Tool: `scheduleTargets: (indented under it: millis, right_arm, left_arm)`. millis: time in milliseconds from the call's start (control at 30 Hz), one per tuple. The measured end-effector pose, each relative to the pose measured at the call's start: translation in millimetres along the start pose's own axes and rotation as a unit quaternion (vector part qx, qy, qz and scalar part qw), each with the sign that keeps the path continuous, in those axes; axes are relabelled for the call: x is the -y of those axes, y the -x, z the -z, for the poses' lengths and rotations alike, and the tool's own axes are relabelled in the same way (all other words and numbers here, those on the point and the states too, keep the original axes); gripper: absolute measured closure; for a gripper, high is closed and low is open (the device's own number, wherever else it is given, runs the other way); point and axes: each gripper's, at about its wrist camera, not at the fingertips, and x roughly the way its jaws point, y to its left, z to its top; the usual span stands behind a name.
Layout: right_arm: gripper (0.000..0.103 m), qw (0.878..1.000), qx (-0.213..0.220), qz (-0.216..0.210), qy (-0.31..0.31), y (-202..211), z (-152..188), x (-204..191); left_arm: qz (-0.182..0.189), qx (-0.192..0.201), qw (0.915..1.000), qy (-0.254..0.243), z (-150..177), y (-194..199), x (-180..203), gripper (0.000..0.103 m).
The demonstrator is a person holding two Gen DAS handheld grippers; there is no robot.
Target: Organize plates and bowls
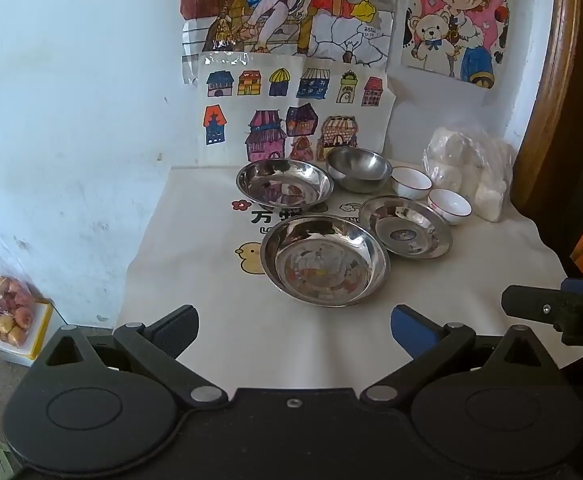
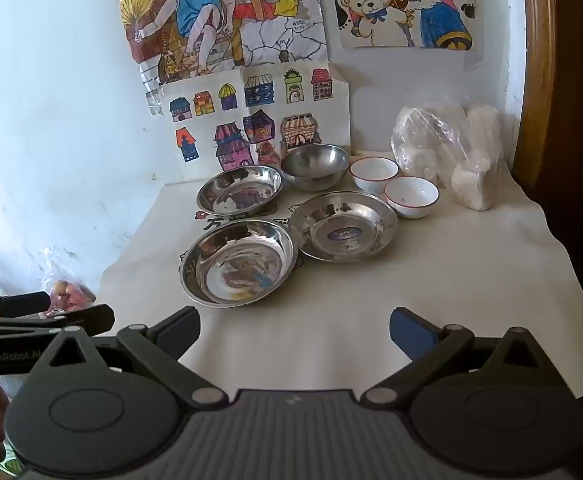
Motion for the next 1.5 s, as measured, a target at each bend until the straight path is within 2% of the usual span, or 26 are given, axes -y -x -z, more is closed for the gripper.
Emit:
scheduleTargets:
  millis: [400,1500]
  right_arm:
    - [0.000,1.000,0.001,0.001,0.002,1.8,1.5,1.4]
    - [0.000,1.000,0.004,0.000,0.002,9.3,2.3,12.0]
  left_arm:
    - [0.006,-0.012,0.9999,0.009,2.9,-1.6,-2.0,0.001]
    - [0.006,-0.004,1.0000,0.002,0.3,3.3,4.1,0.001]
